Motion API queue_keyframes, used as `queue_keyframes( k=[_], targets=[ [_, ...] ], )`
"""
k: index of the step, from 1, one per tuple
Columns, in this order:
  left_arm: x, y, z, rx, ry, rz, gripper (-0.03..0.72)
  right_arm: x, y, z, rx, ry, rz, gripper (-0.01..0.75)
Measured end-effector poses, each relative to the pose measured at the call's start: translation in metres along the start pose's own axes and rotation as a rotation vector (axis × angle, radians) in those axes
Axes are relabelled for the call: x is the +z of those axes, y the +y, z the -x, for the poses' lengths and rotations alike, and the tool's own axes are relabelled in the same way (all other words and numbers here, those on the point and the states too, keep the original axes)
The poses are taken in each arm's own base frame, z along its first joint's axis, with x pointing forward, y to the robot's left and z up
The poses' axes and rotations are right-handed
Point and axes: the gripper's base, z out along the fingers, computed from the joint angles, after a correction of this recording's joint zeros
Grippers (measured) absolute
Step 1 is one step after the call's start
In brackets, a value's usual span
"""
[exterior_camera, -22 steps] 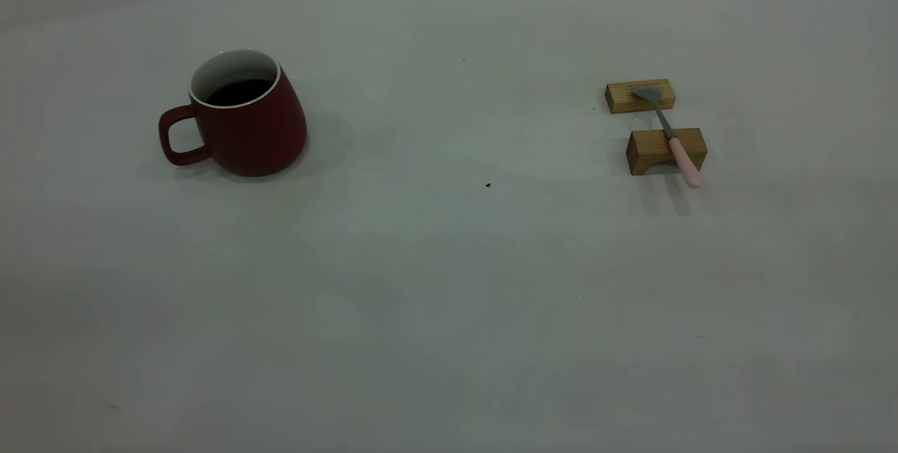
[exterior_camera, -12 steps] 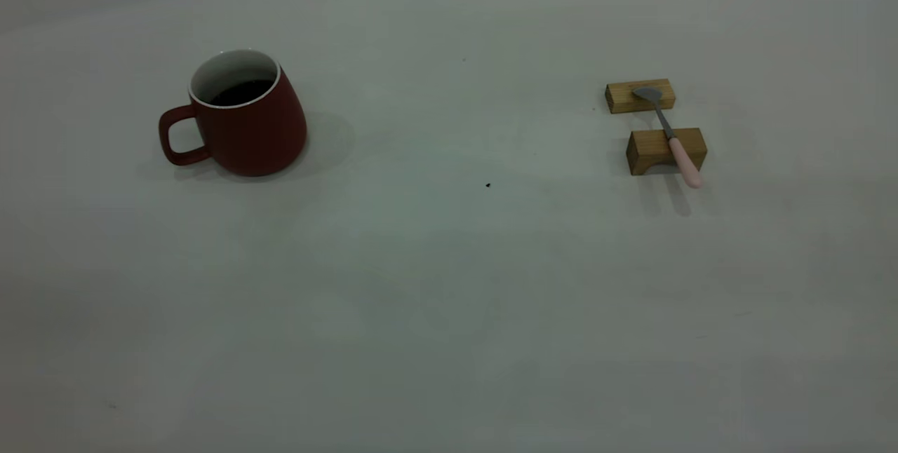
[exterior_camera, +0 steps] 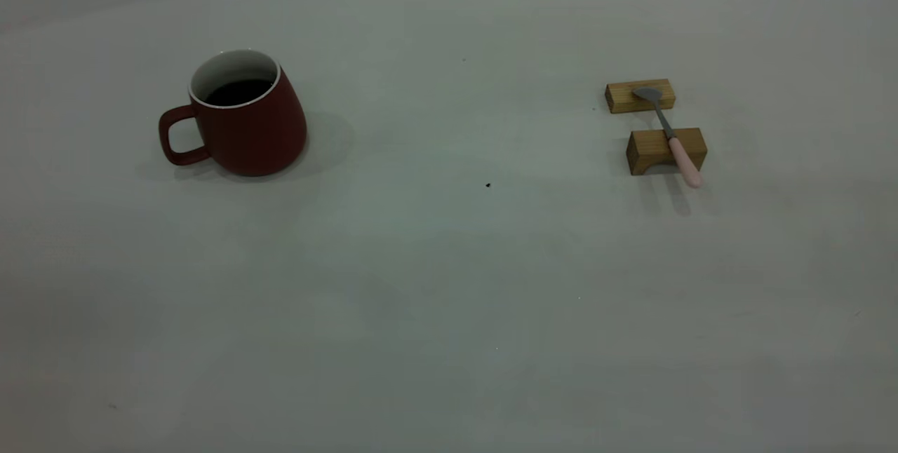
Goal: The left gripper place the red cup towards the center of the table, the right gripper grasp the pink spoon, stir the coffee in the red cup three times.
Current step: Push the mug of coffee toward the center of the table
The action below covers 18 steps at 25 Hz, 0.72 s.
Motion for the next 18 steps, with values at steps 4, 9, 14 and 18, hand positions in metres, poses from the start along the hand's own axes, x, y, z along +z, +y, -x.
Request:
queue_keyframes(
  k=[4,9,14,18],
  targets=[
    [0.0,0.0,0.0,-0.001,0.0,-0.002,0.586,0.0,0.0,0.0,0.0,0.0,0.0,0.332],
    [0.001,-0.004,0.002,-0.024,0.006,-0.041,0.586,0.0,0.0,0.0,0.0,0.0,0.0,0.332],
    [0.007,0.0,0.03,-0.083,0.106,-0.027,0.586,0.0,0.0,0.0,0.0,0.0,0.0,0.332],
    [0.032,0.003,0.07,-0.102,0.201,-0.025,0.586,0.0,0.0,0.0,0.0,0.0,0.0,0.332]
  ],
)
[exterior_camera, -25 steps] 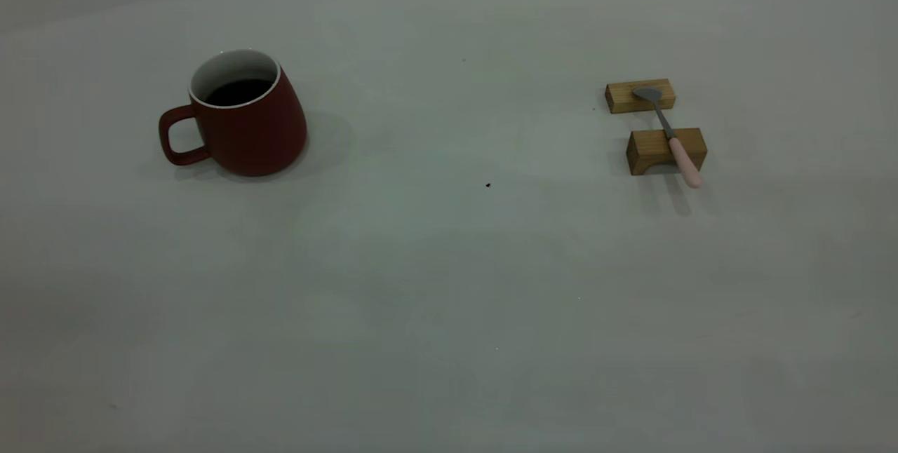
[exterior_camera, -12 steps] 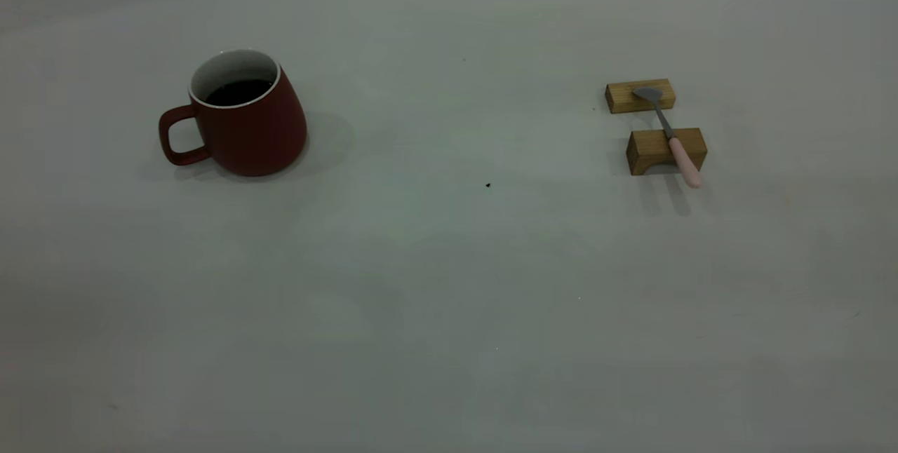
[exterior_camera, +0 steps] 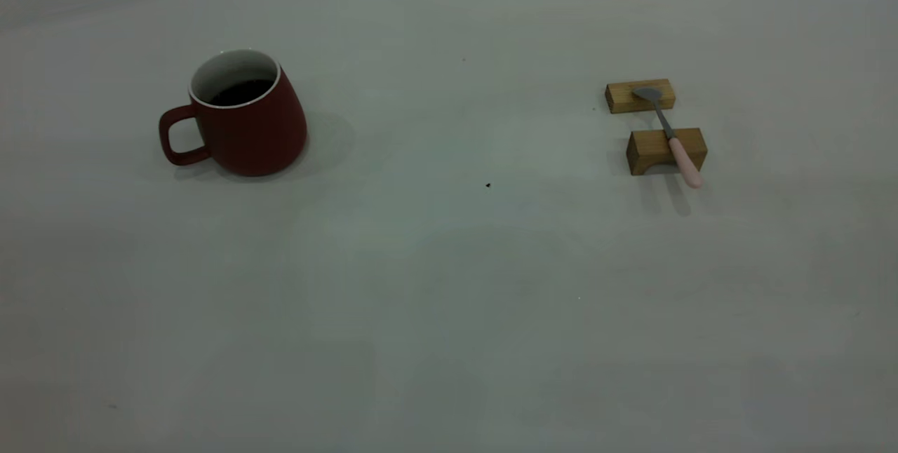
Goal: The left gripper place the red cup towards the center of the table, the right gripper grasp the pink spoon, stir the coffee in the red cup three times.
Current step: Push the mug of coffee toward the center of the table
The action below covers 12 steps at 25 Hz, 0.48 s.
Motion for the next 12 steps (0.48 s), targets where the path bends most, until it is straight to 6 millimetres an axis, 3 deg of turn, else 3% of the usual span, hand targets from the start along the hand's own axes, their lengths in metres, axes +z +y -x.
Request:
queue_keyframes(
  k=[6,12],
  targets=[
    [0.056,0.004,0.061,-0.015,0.125,0.028,0.586,0.0,0.0,0.0,0.0,0.0,0.0,0.332],
    [0.136,0.024,0.096,-0.055,0.25,0.101,0.586,0.0,0.0,0.0,0.0,0.0,0.0,0.332]
  ],
)
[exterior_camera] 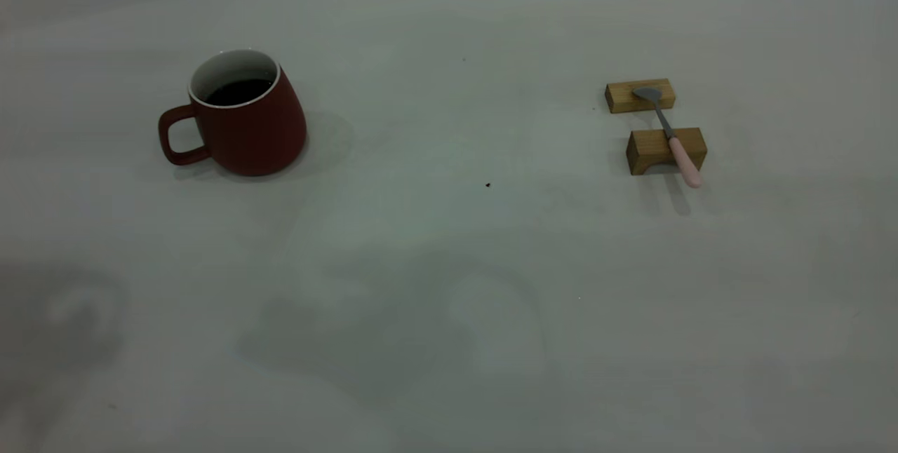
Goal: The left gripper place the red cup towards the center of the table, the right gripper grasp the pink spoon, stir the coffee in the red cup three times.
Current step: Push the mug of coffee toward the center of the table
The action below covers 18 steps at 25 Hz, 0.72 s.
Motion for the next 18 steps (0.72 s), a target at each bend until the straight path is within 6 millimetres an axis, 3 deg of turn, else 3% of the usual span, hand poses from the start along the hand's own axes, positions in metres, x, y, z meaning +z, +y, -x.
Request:
queue_keyframes(
  k=[4,8,12,18],
  targets=[
    [0.043,0.024,0.03,-0.039,0.06,0.034,0.586,0.0,0.0,0.0,0.0,0.0,0.0,0.332],
    [0.081,0.035,0.06,0.021,0.111,-0.029,0.586,0.0,0.0,0.0,0.0,0.0,0.0,0.332],
    [0.119,0.034,0.096,0.201,0.114,-0.136,0.586,0.0,0.0,0.0,0.0,0.0,0.0,0.332],
    [0.191,0.037,0.136,0.521,0.215,-0.273,0.586,0.0,0.0,0.0,0.0,0.0,0.0,0.332]
  ],
)
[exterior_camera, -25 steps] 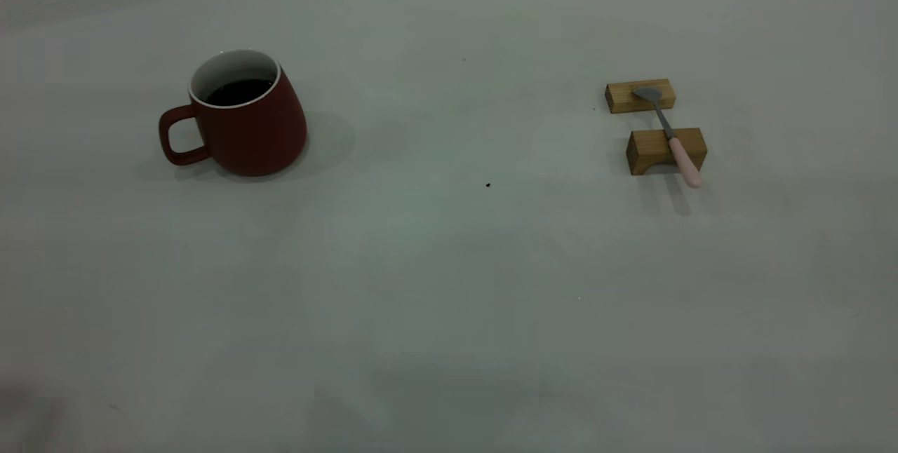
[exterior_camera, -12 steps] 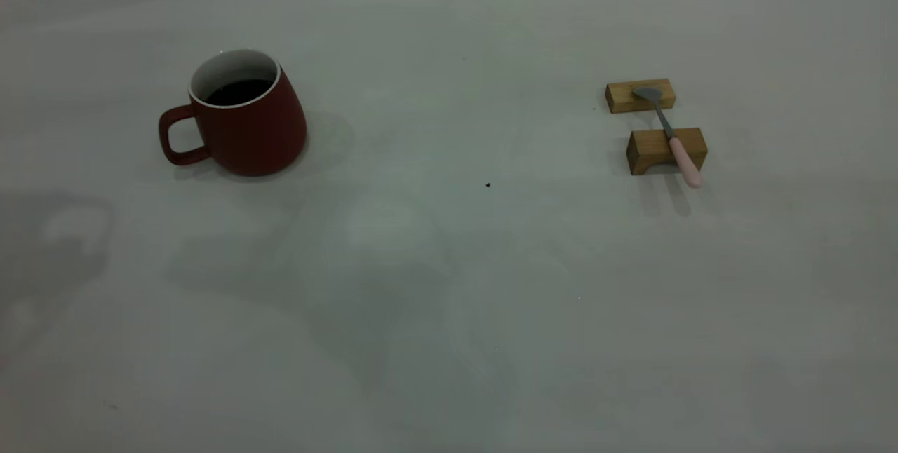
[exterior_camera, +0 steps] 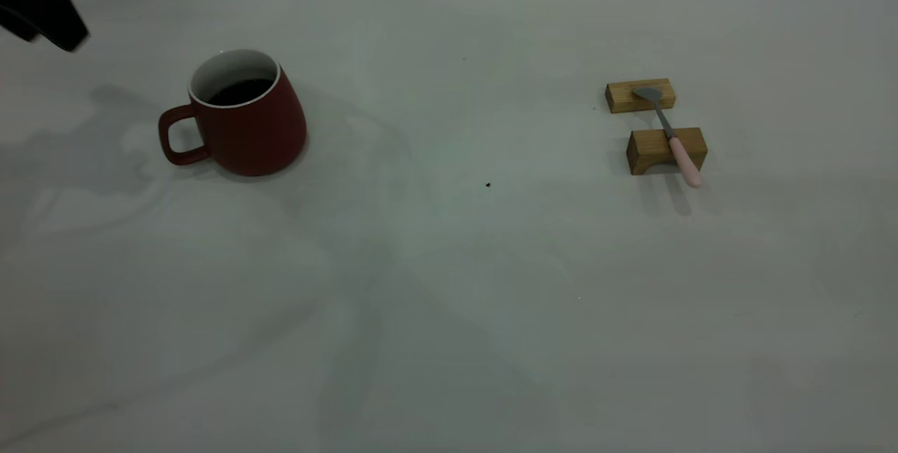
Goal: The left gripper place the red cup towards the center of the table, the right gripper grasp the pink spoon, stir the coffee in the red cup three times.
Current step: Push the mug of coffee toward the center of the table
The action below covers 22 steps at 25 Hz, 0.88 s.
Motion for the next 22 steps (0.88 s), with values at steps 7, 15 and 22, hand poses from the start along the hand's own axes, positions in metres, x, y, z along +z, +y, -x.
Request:
queue_keyframes(
  k=[7,15,22],
  targets=[
    [0.051,0.029,0.033,0.433,0.021,-0.074,0.586,0.0,0.0,0.0,0.0,0.0,0.0,0.332],
    [0.085,0.021,0.039,0.958,0.021,-0.176,0.586,0.0,0.0,0.0,0.0,0.0,0.0,0.332],
    [0.096,0.007,0.049,1.097,0.0,-0.179,0.586,0.0,0.0,0.0,0.0,0.0,-0.001,0.332]
  ],
)
